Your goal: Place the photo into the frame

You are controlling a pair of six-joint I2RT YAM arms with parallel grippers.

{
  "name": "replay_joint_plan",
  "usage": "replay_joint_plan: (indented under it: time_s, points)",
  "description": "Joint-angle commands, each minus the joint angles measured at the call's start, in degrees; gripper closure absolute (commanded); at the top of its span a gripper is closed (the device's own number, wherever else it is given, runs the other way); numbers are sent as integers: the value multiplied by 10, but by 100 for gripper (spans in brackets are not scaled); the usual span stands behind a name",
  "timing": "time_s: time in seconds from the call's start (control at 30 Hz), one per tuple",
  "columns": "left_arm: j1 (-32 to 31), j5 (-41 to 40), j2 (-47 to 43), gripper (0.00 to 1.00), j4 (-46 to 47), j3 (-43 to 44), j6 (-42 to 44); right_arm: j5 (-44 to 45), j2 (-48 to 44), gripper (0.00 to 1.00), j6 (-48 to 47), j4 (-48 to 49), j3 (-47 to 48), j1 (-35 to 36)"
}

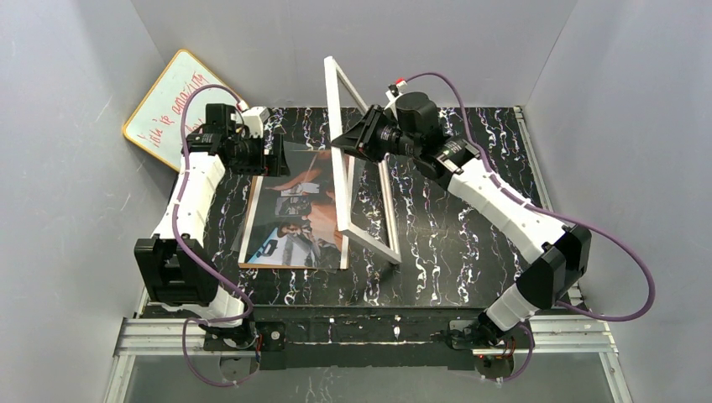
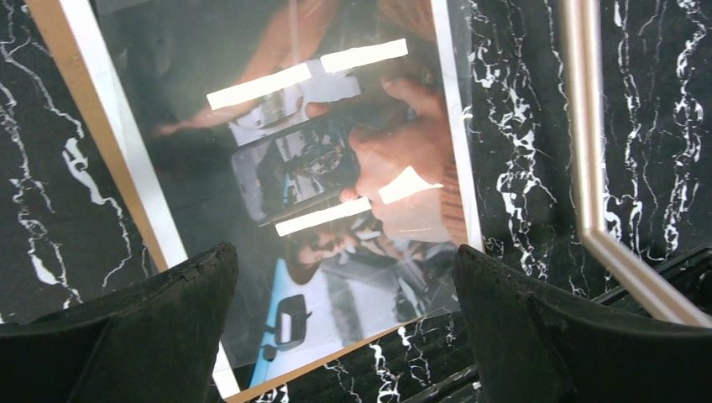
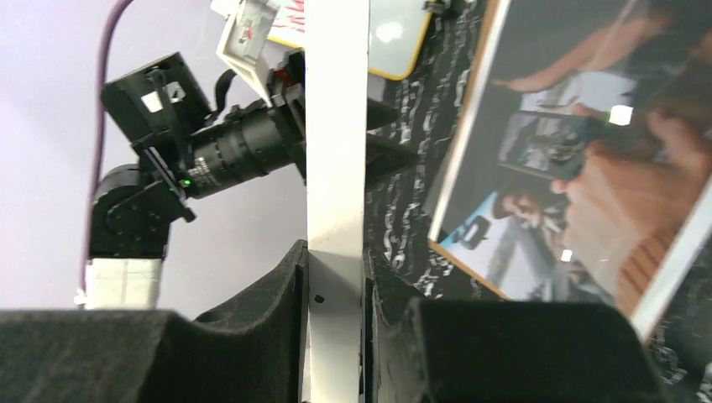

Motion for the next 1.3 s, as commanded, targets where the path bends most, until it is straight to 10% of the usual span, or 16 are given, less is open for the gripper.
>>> replay_joint_plan:
  time_s: [0.0,0.43,0.6,0.73,1.27]
  points:
    - [-15,21,-6,2,14,15,-36,-73,-22,99,67,160,-43,-12]
    - [-115,-50,4,2,100,35,-115,-157,-74,98,183,329,-218,-81]
    - [-164,-94,34,2,128,92,-135,-174,-85,47,159,266,-212,-105]
    - [-204,-131,73,2,130,151,-135,-174,-85,29,84,139,-166,-123]
    - [-300,-194,157,2,122,247,-117,-145,-118,5,-114,-118,-66,-174]
